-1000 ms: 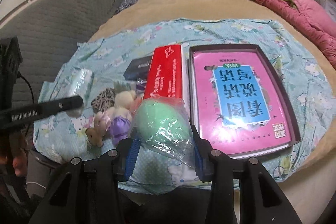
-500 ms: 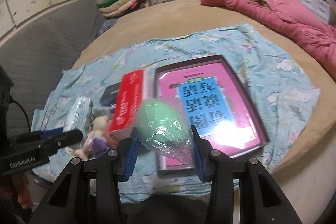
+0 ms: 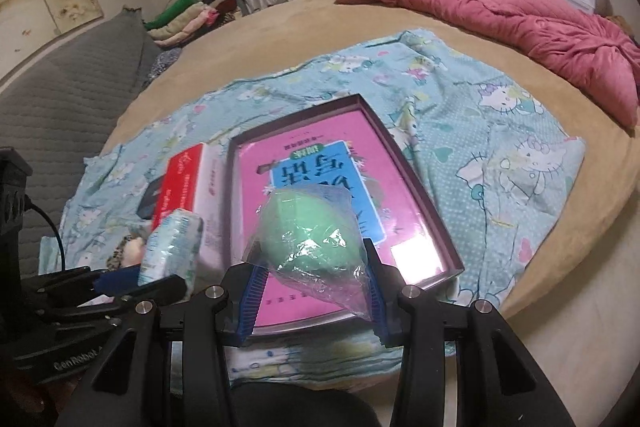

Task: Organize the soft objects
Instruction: 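Carry tissue pack and green ball onto the pink book tray and open both tools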

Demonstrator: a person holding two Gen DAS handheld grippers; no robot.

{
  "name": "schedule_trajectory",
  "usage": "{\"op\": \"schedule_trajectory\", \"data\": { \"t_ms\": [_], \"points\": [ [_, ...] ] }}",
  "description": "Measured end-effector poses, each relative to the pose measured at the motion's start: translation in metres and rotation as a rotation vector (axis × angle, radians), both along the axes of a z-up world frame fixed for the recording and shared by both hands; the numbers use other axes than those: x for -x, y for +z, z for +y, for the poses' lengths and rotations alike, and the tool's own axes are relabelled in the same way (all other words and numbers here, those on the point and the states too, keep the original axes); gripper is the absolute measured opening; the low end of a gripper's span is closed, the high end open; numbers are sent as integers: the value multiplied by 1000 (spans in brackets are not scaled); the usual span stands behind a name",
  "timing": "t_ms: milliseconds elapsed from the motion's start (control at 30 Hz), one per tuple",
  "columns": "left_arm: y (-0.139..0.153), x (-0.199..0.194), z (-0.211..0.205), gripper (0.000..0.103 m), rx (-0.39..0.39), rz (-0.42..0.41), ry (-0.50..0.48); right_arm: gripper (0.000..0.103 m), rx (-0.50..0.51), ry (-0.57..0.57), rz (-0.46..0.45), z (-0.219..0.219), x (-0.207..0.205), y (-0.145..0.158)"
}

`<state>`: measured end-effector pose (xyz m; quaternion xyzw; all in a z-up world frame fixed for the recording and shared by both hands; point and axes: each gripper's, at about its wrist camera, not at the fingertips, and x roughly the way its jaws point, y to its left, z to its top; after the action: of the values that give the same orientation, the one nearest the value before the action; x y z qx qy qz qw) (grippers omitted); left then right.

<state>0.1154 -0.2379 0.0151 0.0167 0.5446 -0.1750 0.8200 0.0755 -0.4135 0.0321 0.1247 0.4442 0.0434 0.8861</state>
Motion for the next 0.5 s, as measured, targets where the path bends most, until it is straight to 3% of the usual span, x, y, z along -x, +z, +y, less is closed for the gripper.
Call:
{"op": "schedule_trajectory", "data": {
  "t_ms": [500],
  "points": [
    [-53,-23,-46,39,-47,130,-96,46,-15,-39,116,-28,-30,-61]
  ]
}}
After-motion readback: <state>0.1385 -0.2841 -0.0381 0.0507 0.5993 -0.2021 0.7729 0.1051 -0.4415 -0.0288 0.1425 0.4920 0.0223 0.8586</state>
